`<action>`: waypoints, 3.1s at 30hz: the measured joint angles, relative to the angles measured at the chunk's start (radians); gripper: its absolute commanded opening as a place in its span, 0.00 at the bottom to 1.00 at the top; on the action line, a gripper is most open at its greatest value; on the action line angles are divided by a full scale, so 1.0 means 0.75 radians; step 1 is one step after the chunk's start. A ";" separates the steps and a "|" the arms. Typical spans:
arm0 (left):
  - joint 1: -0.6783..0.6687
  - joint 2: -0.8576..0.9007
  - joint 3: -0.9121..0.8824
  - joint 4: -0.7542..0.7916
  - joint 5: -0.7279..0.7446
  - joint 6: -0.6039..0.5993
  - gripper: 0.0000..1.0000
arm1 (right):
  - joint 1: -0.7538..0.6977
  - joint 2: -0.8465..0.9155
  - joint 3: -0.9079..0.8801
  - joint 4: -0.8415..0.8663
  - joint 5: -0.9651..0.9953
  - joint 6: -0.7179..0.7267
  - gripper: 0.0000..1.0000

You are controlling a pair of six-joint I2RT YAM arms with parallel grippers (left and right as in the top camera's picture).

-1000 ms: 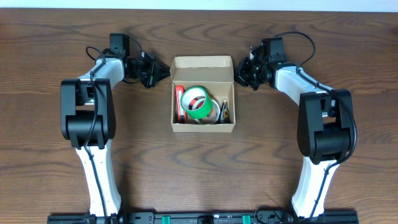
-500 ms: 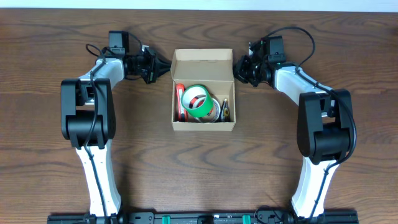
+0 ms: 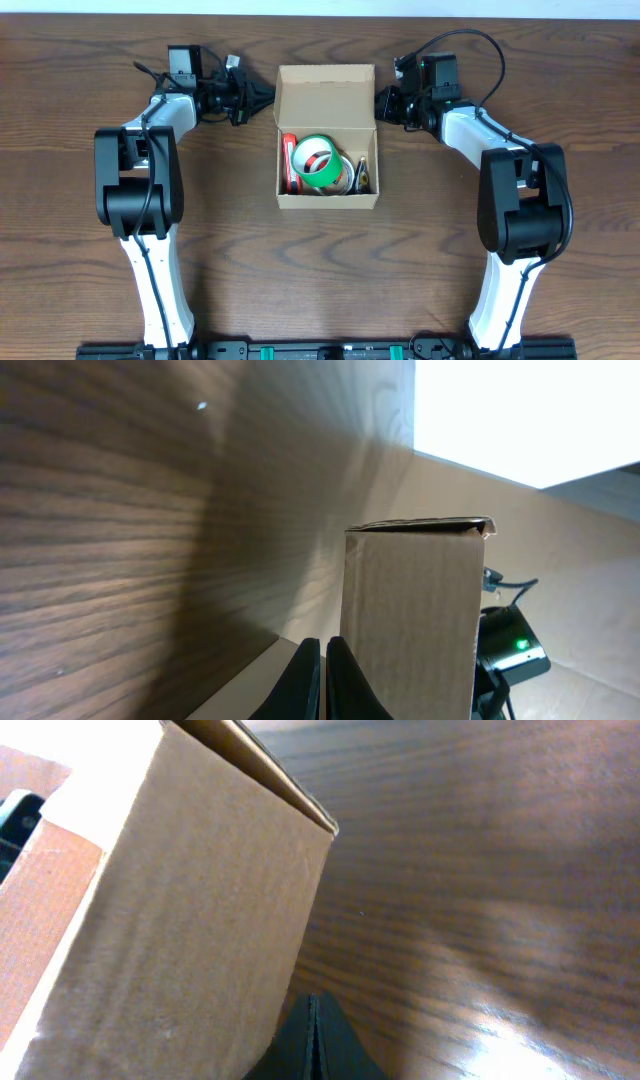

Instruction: Pack container

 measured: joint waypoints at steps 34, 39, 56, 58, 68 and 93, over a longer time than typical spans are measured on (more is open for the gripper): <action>0.018 0.000 0.000 0.240 0.344 0.011 0.05 | 0.066 -0.168 0.000 -0.090 -0.151 -0.280 0.01; 0.022 0.000 0.000 0.507 0.402 -0.119 0.05 | 0.066 -0.203 0.000 -0.160 -0.150 -0.329 0.01; -0.026 0.003 0.010 1.718 0.490 -1.243 0.05 | 0.066 -0.388 0.000 -0.364 -0.153 -0.426 0.01; -0.049 0.004 0.010 1.771 0.490 -1.323 0.05 | 0.066 -0.402 0.000 -0.380 -0.150 -0.428 0.01; -0.189 0.004 0.010 1.901 0.491 -1.527 0.05 | 0.066 -0.581 0.000 -0.534 -0.058 -0.438 0.01; -0.474 -0.144 0.010 1.884 0.490 -1.527 0.05 | 0.111 -0.756 0.014 -0.706 0.081 -0.291 0.01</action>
